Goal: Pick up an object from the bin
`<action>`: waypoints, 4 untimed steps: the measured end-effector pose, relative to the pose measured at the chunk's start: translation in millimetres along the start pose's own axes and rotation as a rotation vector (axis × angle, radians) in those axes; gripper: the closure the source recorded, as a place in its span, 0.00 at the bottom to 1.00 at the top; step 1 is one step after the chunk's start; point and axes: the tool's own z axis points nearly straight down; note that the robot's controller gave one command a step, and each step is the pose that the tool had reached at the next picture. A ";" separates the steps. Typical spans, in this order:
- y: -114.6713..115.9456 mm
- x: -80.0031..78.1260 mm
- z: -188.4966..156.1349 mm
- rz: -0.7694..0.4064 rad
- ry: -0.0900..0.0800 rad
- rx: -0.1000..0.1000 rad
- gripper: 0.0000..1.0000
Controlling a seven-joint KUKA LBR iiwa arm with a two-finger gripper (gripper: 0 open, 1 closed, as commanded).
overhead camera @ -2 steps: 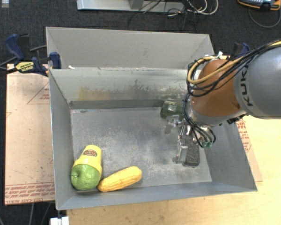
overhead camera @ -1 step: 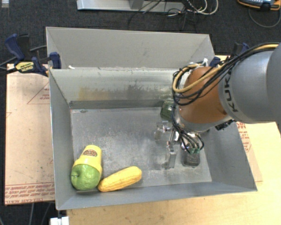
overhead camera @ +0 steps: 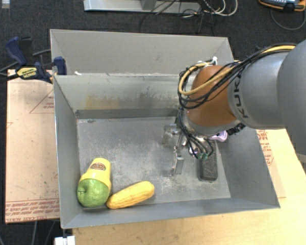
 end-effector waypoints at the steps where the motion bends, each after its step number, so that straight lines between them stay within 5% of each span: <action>1: 32.7 24.6 9.1 -0.020 0.009 0.003 0.00; 3: 116.9 74.9 14.5 -0.071 0.005 0.001 0.00; 4: 134.4 82.2 13.4 -0.206 -0.006 -0.001 0.00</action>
Offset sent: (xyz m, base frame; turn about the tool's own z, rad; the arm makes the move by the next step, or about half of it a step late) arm -0.0525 0.0892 -0.0146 -0.0341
